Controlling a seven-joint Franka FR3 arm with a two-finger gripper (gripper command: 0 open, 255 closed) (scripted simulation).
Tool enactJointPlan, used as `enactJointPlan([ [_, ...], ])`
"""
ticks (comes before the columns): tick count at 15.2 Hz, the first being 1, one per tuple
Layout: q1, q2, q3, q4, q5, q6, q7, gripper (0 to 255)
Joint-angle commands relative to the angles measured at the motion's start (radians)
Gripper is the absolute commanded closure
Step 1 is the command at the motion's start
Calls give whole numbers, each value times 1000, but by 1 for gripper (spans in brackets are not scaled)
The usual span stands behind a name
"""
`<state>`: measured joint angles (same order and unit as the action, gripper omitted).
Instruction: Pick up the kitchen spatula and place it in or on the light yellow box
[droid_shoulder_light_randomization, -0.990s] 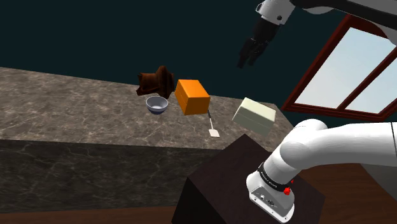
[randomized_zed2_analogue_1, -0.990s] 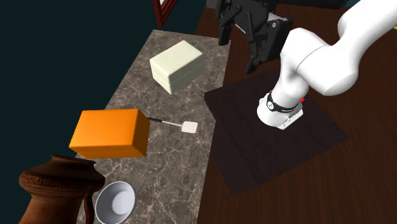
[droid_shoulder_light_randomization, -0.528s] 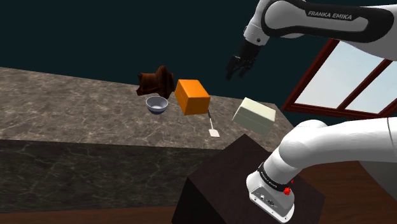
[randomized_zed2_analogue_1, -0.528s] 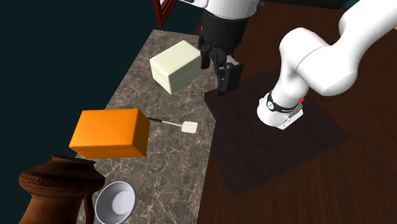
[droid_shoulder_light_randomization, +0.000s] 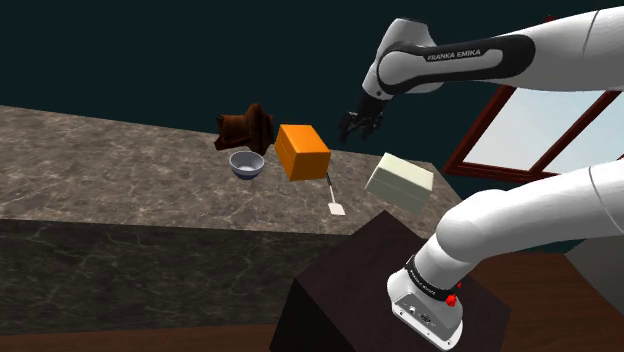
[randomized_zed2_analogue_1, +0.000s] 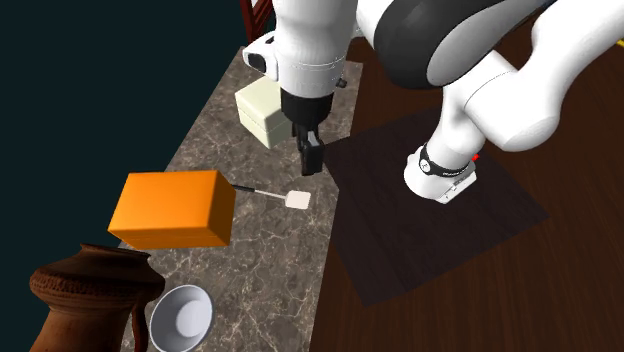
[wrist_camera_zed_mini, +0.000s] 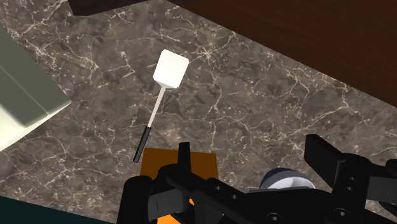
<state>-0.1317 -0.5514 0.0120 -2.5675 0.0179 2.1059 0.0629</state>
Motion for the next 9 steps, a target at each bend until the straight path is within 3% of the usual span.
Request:
enactJointPlan([
  [1,-15,51,-2,-21,-4,72,20,0],
  [9,-73,327,-20,-32,-23,351,96,0],
])
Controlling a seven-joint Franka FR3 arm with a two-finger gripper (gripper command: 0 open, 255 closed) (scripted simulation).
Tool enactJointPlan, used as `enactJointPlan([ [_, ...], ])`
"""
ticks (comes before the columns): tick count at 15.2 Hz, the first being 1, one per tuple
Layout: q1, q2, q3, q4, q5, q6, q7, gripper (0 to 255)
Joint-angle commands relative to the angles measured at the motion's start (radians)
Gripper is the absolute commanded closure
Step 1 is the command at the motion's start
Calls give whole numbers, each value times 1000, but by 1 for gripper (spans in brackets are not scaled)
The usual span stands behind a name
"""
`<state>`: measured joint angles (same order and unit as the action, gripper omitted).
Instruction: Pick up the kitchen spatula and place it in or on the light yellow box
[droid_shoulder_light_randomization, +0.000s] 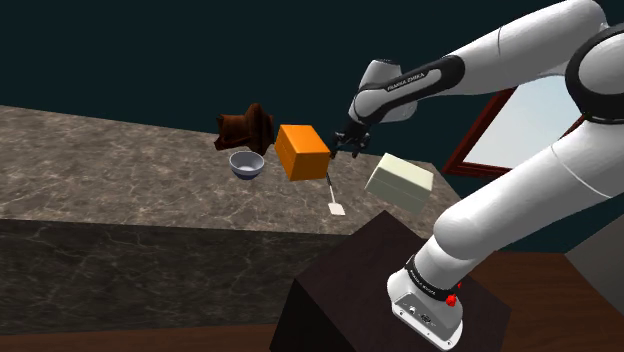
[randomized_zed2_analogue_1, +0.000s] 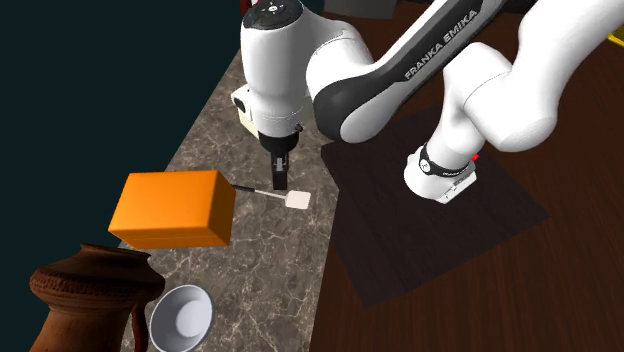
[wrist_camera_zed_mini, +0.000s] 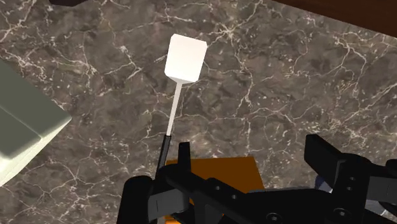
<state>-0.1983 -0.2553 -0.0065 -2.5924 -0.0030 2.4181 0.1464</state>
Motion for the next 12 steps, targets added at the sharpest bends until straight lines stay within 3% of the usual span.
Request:
enactJointPlan([
  [1,-13,69,-4,-2,-5,71,23,0],
  [12,-68,507,-51,126,3,368,108,0],
])
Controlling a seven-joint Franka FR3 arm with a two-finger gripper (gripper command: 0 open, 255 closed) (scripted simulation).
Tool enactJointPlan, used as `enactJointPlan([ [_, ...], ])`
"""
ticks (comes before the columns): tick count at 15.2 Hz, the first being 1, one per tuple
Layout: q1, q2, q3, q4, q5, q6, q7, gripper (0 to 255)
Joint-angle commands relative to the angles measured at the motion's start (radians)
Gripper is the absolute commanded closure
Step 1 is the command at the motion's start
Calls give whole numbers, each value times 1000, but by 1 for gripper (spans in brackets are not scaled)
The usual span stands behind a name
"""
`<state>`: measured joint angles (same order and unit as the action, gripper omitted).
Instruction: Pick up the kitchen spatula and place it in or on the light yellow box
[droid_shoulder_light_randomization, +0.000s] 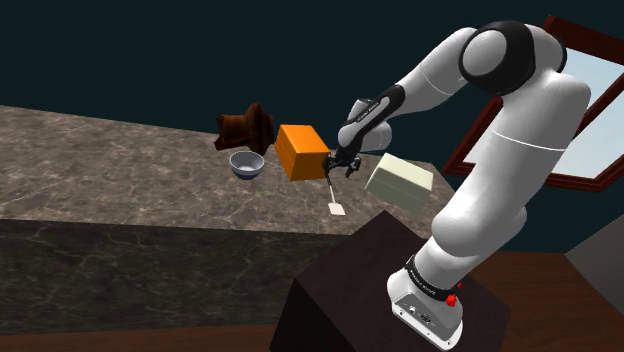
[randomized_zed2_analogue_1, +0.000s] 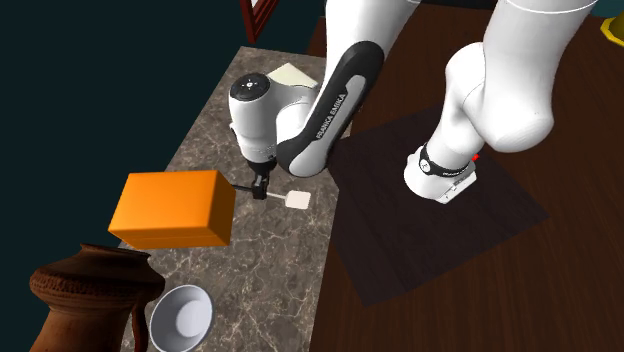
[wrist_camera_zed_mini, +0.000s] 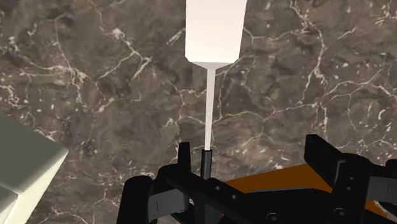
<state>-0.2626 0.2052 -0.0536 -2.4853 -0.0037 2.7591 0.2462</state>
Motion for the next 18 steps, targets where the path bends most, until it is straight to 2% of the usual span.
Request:
enactJointPlan([
  [1,-8,86,-7,37,10,48,13,0],
  [4,-27,204,-13,97,31,102,23,0],
  [12,-41,327,1,141,42,180,16,0],
  [18,-41,327,1,141,42,180,16,0],
])
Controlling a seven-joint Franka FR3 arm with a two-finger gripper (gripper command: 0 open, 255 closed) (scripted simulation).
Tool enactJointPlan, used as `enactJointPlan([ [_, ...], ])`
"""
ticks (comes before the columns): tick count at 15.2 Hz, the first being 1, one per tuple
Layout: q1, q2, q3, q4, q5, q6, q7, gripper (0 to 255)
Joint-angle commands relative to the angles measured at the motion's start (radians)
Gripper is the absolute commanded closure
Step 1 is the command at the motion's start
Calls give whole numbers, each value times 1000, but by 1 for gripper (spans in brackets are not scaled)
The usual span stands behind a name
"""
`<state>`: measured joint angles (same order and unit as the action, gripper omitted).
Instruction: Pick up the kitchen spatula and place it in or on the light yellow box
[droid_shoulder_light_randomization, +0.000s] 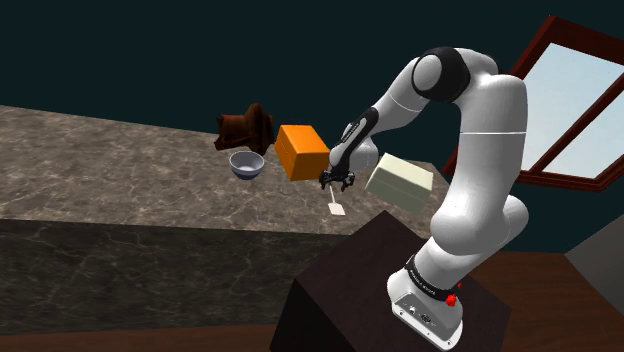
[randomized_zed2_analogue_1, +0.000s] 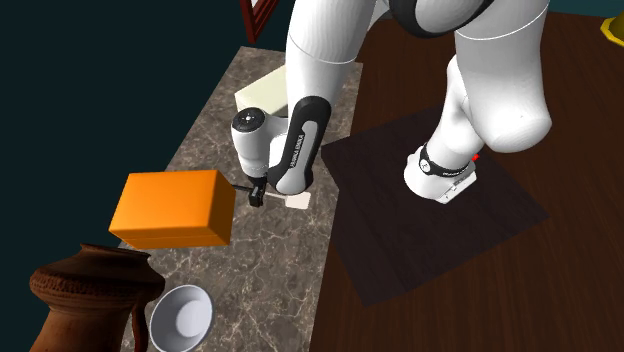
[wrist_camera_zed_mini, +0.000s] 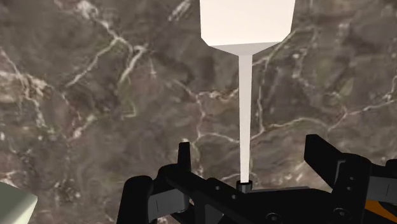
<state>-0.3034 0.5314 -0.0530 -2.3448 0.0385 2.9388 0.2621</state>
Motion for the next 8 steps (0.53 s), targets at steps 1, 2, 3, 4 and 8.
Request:
enactJointPlan([
  [1,0,0,0,0,0,0,0,0],
  [2,0,0,0,0,0,0,0,0],
  [3,0,0,0,0,0,0,0,255],
  [4,0,0,0,0,0,0,0,255],
  [8,0,0,0,0,0,0,0,255],
])
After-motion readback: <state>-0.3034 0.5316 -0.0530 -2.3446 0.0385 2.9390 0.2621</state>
